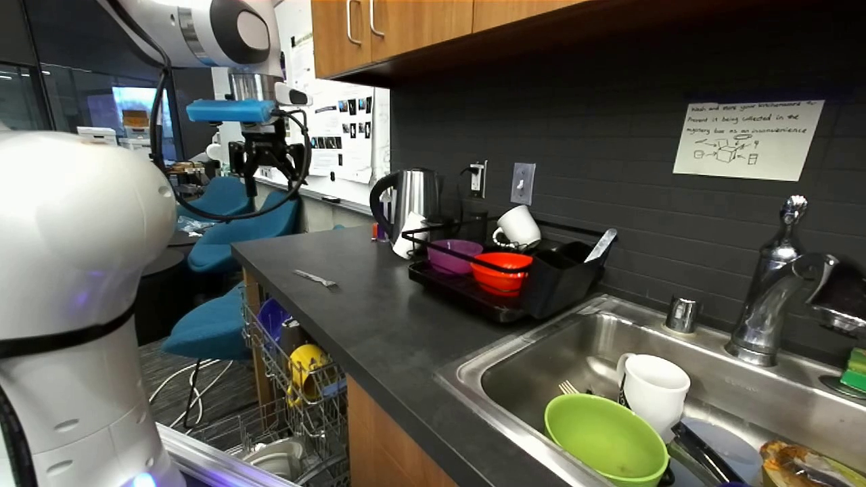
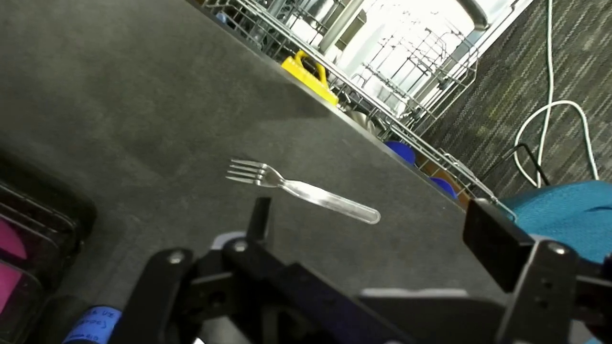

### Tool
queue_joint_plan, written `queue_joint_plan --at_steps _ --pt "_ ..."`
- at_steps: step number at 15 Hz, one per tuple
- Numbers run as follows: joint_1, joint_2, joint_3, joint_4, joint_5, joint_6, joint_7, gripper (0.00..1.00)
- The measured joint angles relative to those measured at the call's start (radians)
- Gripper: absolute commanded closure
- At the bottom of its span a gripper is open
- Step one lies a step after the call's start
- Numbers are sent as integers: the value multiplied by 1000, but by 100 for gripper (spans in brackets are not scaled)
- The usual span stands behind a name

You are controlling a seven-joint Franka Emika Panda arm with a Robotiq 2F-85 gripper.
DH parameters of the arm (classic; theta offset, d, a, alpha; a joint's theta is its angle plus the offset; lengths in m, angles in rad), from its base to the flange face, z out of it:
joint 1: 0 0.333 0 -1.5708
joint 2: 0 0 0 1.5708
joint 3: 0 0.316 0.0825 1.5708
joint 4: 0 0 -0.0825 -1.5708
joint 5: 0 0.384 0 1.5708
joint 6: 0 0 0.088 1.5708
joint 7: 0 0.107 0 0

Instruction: Flip the switch

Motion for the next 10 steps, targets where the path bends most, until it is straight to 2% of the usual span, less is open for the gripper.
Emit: queue_joint_plan --at_steps 5,10 --pt "-49 16 -1 -14 -33 144 44 0" --pt "-107 67 11 -40 -106 338 155 0"
